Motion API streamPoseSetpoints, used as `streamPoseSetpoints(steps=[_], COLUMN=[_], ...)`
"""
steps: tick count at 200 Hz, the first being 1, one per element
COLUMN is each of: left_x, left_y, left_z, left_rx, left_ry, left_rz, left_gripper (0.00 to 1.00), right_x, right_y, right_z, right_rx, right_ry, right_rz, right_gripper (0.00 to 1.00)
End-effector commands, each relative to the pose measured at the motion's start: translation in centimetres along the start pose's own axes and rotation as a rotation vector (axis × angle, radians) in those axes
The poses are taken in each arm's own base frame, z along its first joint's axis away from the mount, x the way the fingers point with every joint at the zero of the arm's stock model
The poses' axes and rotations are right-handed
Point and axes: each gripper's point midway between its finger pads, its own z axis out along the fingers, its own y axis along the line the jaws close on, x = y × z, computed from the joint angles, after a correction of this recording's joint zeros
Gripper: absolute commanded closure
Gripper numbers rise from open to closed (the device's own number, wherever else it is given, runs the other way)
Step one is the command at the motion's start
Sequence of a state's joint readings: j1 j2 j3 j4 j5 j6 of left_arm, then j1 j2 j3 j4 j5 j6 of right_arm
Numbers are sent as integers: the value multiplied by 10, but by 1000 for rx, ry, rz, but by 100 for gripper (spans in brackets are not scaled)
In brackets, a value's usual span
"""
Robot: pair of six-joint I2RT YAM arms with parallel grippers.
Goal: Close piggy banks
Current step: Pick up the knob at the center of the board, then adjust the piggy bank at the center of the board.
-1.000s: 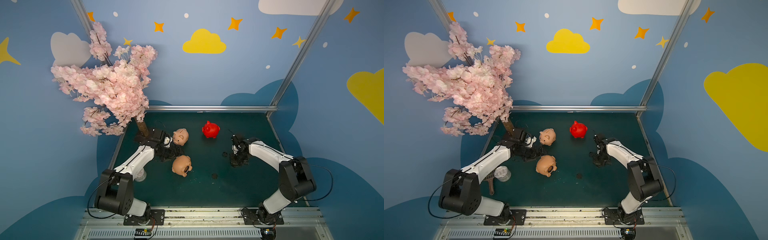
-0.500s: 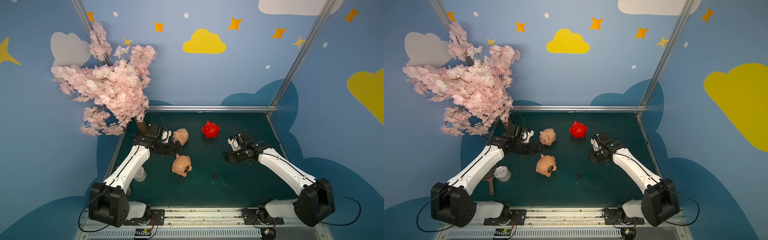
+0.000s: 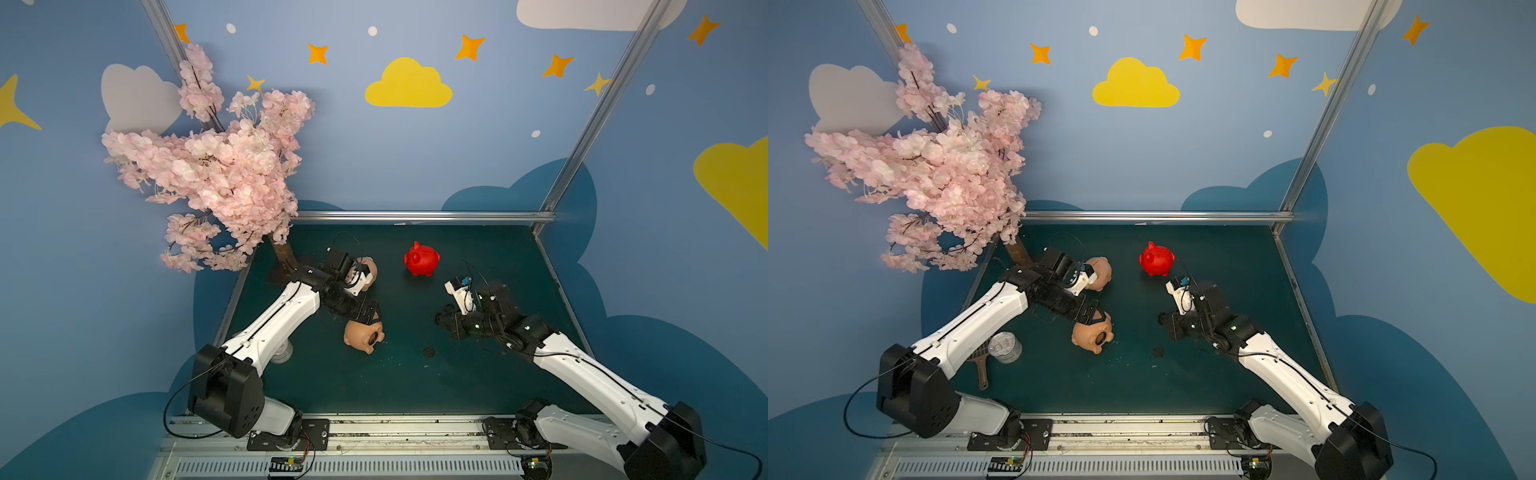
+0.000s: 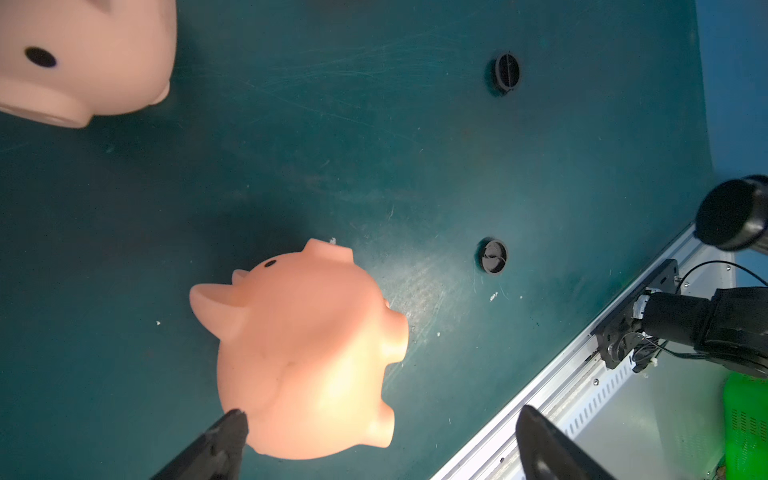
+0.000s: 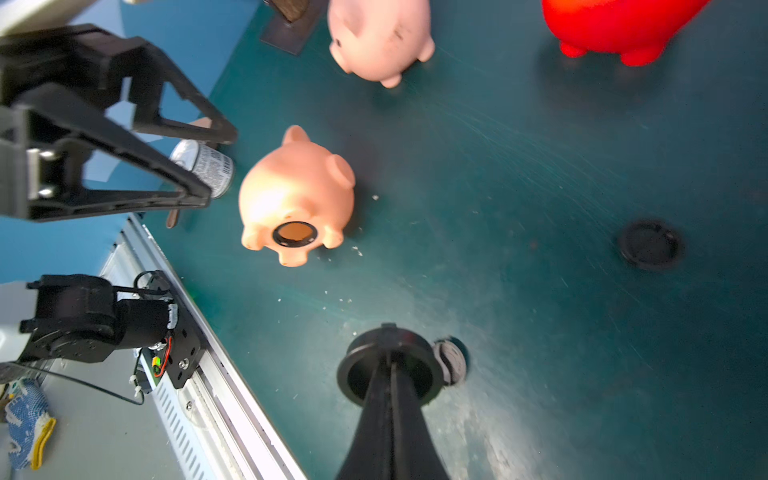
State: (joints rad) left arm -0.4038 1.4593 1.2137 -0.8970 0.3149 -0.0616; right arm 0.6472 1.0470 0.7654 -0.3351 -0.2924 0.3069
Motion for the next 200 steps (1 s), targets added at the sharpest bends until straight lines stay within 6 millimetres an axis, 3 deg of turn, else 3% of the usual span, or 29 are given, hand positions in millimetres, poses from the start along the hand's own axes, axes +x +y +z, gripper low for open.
streamPoseSetpoints(steps=[1, 32, 38, 97, 163, 200], left_x=[14, 15, 15, 20, 16, 22], left_y=[6, 7, 7, 8, -2, 13], left_z=[2, 9, 10, 25, 38, 40], left_rx=[-20, 1, 3, 39, 115, -7], left_ry=[78, 108, 112, 160, 145, 192], left_rz=[14, -6, -10, -71, -137, -122], left_gripper=[1, 1, 1, 1, 3, 1], right_x=[-15, -14, -4, 6, 17, 22], right_y=[14, 26, 22, 26, 14, 7], right_z=[-2, 2, 8, 15, 12, 10], right_rx=[-51, -100, -97, -104, -70, -53], right_ry=[-106, -141, -122, -139, -179, -199], right_rz=[-50, -63, -58, -80, -80, -66], right_gripper=[100, 100, 100, 100, 100, 100])
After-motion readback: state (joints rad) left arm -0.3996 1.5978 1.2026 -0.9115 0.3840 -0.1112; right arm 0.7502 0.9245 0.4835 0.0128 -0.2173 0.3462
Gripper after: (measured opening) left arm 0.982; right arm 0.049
